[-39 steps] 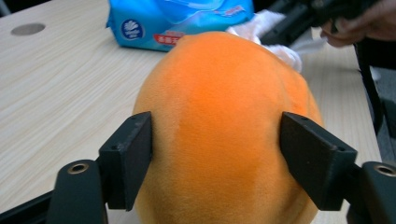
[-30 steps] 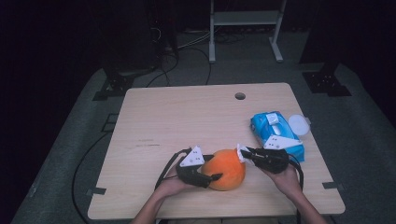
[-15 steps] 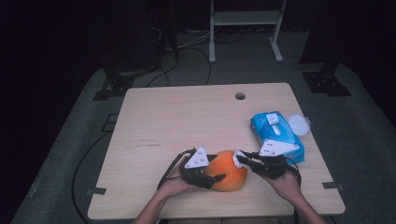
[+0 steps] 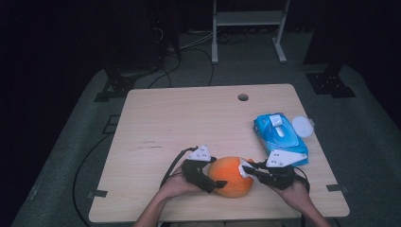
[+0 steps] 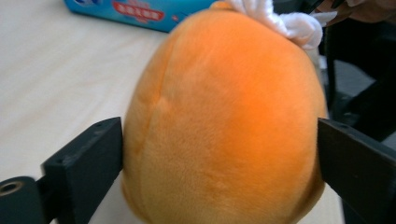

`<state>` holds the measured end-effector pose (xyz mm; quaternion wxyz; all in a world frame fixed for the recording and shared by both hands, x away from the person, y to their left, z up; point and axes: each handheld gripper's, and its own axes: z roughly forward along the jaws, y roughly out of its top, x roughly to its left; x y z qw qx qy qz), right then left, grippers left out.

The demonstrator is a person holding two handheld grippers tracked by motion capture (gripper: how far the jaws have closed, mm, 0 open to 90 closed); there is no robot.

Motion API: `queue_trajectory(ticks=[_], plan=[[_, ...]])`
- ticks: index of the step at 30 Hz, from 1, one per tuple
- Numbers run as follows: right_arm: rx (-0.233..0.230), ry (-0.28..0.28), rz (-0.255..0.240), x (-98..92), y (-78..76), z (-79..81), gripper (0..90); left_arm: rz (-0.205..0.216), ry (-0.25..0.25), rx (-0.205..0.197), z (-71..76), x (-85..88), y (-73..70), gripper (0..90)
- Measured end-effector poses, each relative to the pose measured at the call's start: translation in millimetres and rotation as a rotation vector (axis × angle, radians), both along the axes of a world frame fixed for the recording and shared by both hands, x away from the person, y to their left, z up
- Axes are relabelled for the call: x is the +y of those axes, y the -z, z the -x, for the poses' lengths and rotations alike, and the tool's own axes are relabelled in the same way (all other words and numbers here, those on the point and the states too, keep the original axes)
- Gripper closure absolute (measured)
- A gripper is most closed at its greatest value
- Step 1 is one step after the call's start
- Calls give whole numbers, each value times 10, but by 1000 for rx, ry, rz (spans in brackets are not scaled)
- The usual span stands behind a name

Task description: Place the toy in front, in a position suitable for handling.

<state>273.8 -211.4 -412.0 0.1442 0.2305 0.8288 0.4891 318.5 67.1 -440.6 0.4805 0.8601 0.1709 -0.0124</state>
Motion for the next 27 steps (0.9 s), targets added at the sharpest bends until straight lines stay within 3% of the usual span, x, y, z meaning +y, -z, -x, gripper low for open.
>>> queue_trajectory(ticks=[4, 10, 13, 15, 16, 17, 18, 20, 23, 27], plan=[[-20, 26, -4, -37, -60, 20, 803, 36, -13, -109, 85, -4, -111, 311], [-102, 36, -18, 50, -306, 6, 803, 44, -59, -379, 203, -14, -268, 343], [-93, 28, -14, 100, -301, -59, 802, 10, -51, -350, 171, 8, -217, 331], [-70, 22, 34, 132, -205, -100, 802, -21, -24, -313, 147, 15, -144, 288], [-54, 18, 43, 138, -142, -108, 802, 1, -20, -288, 131, 31, -126, 242], [-43, 19, 28, 127, -91, -109, 803, 1, -20, -288, 131, 31, -126, 201], [-36, 19, 11, 108, -56, -101, 803, 41, -22, -221, 73, 70, -129, 151], [-34, 16, 18, 88, -44, -83, 802, 73, -36, -178, 22, 101, -121, 113], [-36, 7, 36, 64, -53, -64, 802, 70, -44, -161, 7, 88, -106, 120], [-51, 18, 42, 94, -89, -51, 802, 37, -43, -209, 96, 23, -138, 262]])
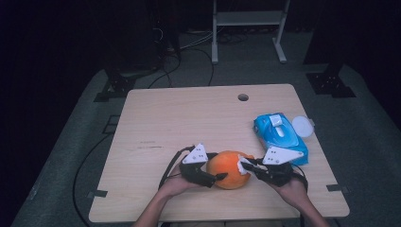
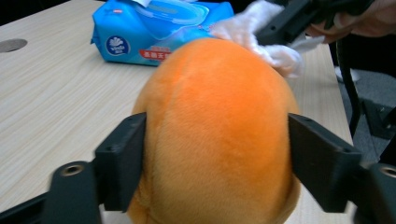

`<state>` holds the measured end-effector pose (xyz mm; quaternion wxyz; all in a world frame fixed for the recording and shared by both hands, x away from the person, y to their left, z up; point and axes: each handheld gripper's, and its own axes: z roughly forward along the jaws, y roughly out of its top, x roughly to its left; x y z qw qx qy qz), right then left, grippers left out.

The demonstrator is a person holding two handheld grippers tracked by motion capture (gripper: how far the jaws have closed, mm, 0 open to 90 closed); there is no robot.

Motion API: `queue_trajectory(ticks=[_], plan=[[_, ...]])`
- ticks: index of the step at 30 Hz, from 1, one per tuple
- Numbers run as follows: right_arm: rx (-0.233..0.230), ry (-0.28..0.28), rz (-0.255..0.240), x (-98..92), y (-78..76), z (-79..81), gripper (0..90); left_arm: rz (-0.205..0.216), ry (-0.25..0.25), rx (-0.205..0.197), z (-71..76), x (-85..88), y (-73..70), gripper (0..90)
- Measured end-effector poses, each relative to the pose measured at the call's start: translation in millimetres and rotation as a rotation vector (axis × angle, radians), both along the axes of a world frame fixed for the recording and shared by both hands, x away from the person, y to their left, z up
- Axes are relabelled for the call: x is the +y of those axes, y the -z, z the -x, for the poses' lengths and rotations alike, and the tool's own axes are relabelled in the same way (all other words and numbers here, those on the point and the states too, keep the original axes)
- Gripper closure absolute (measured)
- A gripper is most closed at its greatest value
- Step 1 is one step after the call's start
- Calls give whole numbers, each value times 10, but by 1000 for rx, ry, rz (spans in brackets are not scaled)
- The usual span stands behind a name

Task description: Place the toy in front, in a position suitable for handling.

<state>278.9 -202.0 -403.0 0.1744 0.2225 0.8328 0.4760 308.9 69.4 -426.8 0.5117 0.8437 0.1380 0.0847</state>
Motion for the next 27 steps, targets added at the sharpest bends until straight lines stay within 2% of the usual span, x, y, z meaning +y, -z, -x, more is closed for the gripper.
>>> queue_trajectory(ticks=[2, 5, 7, 9, 11, 13, 15, 17, 19, 22, 24, 27], plan=[[-26, -12, 8, 100, -60, 27, 802, -42, 11, -48, 59, -62, -28, 274], [-61, -50, 14, 298, -139, 50, 802, -73, 13, -70, 94, -79, -36, 281], [-79, -59, 40, 377, -162, 43, 801, -73, 6, -57, 84, -33, -24, 296], [-77, -55, 45, 357, -156, 20, 802, -56, 8, -44, 73, 5, -5, 300], [-74, -33, 42, 266, -132, 2, 802, -45, 22, -36, 65, 22, -2, 290], [-53, -12, 29, 144, -94, -6, 803, -17, 44, -6, 47, 31, -6, 251], [-35, -6, 13, 46, -57, -1, 803, 14, 62, 5, 28, 38, -11, 203], [-24, -13, 12, -4, -38, 19, 803, 34, 50, 20, 7, 34, -18, 165], [-30, -22, 22, -26, -42, 27, 803, 52, 35, 52, -24, 32, -30, 123], [-31, -33, 27, -48, -47, 26, 802, 56, 18, 101, -65, 46, -27, 140], [-31, -30, 21, -41, -58, 23, 803, 57, 9, 88, -38, 35, -17, 235], [-58, -36, 35, 75, -106, 54, 802, 19, 7, 51, 16, -26, -53, 271]])
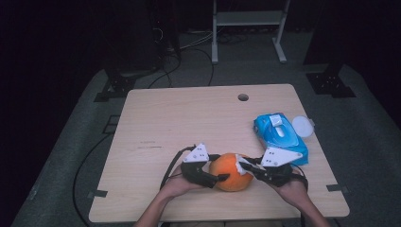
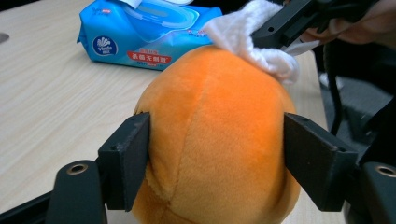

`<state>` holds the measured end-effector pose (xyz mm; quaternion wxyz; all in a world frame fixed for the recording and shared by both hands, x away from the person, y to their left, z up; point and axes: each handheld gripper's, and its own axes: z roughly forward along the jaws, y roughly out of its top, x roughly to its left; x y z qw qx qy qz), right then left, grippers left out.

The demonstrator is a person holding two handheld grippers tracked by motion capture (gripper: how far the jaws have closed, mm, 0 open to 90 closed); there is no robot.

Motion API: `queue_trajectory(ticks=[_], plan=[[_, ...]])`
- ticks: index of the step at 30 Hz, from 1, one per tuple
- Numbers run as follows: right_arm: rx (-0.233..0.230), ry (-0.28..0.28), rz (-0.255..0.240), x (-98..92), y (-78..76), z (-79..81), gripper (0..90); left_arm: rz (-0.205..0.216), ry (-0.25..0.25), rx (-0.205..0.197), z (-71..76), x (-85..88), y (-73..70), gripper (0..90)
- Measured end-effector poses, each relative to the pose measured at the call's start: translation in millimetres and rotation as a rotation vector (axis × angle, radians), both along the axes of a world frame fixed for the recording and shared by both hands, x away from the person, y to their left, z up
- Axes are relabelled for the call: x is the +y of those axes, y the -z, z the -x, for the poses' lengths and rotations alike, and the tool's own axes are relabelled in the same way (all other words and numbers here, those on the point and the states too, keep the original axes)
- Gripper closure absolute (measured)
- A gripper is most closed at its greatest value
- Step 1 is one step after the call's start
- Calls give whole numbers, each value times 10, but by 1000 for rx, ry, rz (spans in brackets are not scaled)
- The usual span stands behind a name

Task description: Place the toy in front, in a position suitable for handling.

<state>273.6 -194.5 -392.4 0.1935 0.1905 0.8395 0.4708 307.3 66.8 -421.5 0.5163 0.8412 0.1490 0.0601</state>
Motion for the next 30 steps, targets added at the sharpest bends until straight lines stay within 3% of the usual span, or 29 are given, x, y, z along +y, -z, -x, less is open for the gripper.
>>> queue_trajectory(ticks=[3, 5, 8, 11, 15, 18, 20, 23, 28, 30], plan=[[-18, -38, -9, 153, -61, 13, 801, -21, 15, -25, 52, -32, -16, 280], [-21, -55, 8, 208, -75, -2, 801, -19, 37, -16, 43, 5, -13, 252], [-2, -56, 2, 160, -47, -28, 802, 20, 38, 20, -12, 78, 3, 207], [11, -34, -14, 72, -43, -52, 802, 23, 39, 2, 16, 42, -3, 292], [-13, -31, -1, 126, -82, -4, 802, 2, 33, -20, 71, -67, -41, 329], [-10, -82, -21, 259, -91, 40, 801, -34, 53, -51, 119, -134, -54, 329], [-18, -98, 4, 327, -81, 47, 801, -51, 53, -62, 120, -119, -40, 331], [-7, -82, 9, 270, -86, 19, 801, -29, 49, -40, 105, -73, -13, 334], [5, -4, 17, 14, -89, -25, 801, -25, 54, -40, 104, -67, -10, 329], [10, 1, 13, -28, -92, -19, 802, -29, 60, -47, 116, -99, -19, 323]])
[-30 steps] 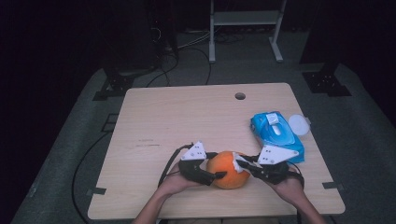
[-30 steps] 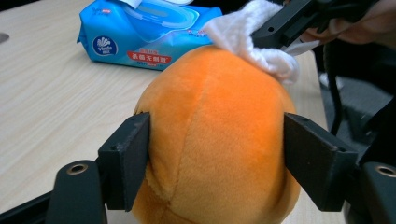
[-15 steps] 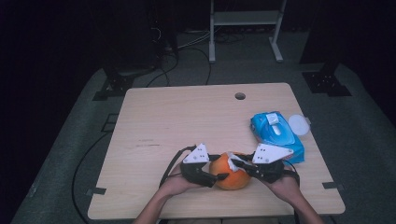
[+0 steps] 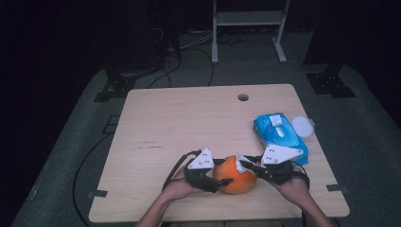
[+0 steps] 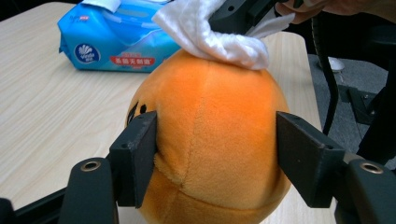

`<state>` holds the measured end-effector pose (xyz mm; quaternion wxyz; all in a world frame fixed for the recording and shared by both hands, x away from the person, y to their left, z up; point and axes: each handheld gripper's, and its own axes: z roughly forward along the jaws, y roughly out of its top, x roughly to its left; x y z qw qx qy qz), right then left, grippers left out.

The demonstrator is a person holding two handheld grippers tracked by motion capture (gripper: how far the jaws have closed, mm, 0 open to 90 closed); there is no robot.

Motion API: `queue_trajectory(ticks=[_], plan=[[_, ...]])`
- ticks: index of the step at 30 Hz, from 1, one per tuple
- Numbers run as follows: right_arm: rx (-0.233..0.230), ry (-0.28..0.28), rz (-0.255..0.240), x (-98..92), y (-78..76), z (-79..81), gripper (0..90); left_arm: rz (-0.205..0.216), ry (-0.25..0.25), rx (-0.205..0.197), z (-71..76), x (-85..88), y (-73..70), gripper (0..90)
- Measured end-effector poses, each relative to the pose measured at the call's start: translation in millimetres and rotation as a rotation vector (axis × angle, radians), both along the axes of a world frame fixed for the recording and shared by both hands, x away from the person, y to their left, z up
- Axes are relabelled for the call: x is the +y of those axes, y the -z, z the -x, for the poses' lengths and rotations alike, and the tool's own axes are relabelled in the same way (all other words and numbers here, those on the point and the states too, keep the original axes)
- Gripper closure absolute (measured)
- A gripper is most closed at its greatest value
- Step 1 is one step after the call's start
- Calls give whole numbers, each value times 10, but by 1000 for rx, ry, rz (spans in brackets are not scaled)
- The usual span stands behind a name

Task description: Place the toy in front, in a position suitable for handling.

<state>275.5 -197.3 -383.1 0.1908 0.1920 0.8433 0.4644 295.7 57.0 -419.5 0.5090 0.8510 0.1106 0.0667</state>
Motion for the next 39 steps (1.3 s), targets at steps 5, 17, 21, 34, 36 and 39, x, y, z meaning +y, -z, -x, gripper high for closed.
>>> queue_trajectory(ticks=[5, 17, 21, 34, 36, 39], plan=[[14, -55, -24, 217, -1, 45, 802, -24, 20, -26, 42, -80, -4, 312], [45, 2, -23, 11, 46, -39, 804, 4, 24, 11, -3, 1, 35, 309], [64, 14, -41, -119, 93, -7, 804, 46, -8, 34, -33, -31, -23, 164], [26, -88, -5, 350, 40, 81, 804, -70, 0, 12, -1, -50, 43, 311], [29, -85, 0, 351, 38, 60, 804, -50, -6, 28, -26, -7, 67, 326], [32, -52, -6, 196, 43, 38, 804, -40, -10, 39, -46, 20, 87, 331]])
